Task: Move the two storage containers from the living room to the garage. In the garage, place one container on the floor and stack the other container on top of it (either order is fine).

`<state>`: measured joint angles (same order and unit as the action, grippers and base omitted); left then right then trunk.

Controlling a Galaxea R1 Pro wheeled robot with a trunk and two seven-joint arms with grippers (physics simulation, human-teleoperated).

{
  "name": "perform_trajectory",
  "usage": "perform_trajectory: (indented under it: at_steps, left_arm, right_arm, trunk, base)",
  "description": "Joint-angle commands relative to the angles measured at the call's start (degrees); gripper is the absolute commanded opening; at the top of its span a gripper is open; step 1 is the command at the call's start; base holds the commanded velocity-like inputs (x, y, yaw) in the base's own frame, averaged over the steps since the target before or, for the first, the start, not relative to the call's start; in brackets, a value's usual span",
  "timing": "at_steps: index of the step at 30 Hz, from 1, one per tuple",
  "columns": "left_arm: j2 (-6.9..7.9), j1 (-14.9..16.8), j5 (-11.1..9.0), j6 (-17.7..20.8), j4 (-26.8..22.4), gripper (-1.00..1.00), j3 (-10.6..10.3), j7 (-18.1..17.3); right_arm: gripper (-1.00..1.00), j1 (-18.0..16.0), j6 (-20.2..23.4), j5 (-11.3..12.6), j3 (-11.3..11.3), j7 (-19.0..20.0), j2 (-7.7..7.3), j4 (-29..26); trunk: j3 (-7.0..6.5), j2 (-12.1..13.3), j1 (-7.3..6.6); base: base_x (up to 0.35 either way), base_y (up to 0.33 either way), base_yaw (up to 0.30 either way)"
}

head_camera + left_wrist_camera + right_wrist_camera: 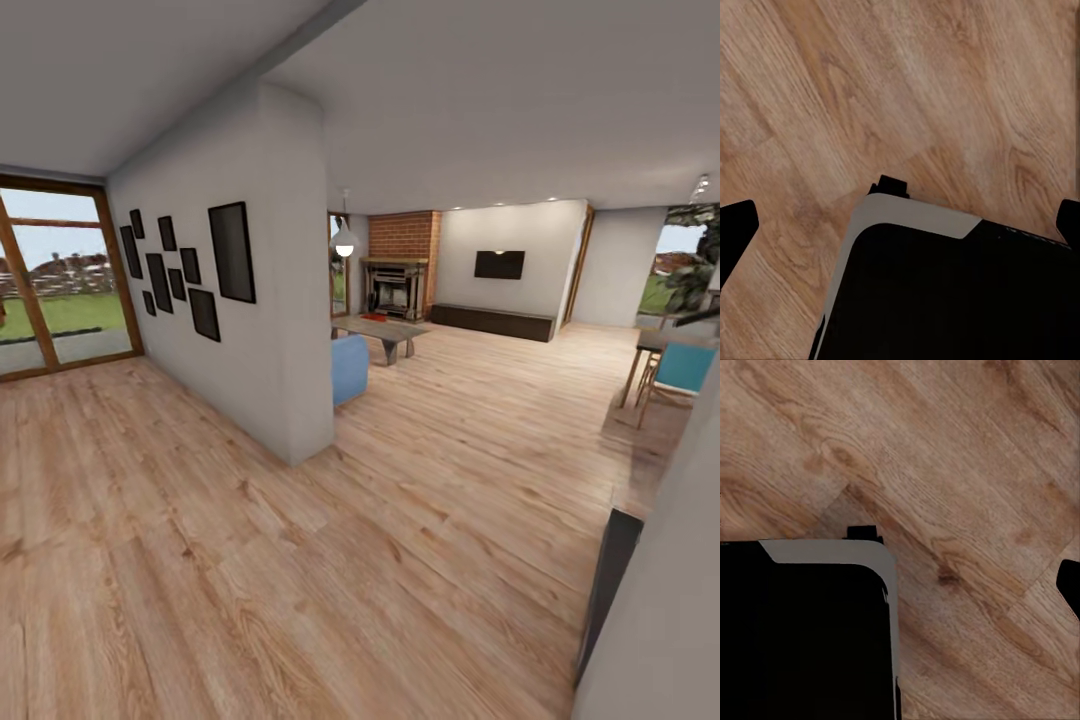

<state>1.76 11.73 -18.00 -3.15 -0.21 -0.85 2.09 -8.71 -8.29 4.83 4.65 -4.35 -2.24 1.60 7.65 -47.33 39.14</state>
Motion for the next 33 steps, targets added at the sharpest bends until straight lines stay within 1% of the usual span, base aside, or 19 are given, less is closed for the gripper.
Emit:
perform_trajectory:
  at_steps: [1,9,25,33]
  left_arm:
    - [-0.01,0.0,-0.1,-0.1,0.0,1.0,-0.1,0.1]
    - [-0.01,0.0,0.2,-0.1,0.0,1.0,-0.1,0.1]
    - [-0.01,0.0,0.4,-0.1,0.0,1.0,-0.1,0.1]
    - [-0.04,0.0,0.5,-0.1,-0.1,1.0,-0.2,0.1]
  right_arm:
    - [1.0,-0.1,-0.3,0.4,0.5,-0.1,0.02,0.2]
    - [1.0,-0.1,-0.3,0.3,0.6,0.0,-0.01,0.2]
    - [1.0,-0.1,-0.3,0.3,0.6,0.5,0.03,0.2]
    - [1.0,-0.1,0.0,0.4,0.6,0.6,0.04,0.2]
  trunk:
    - [0.08,-0.1,0.04]
    - [0.08,-0.1,0.04]
    - [0.08,-0.1,0.04]
    - [0.08,-0.1,0.04]
  base:
    - [0.324,0.0,0.0]
    - [0.324,0.0,0.0]
    - [0.324,0.0,-0.003]
    - [0.324,0.0,-0.205]
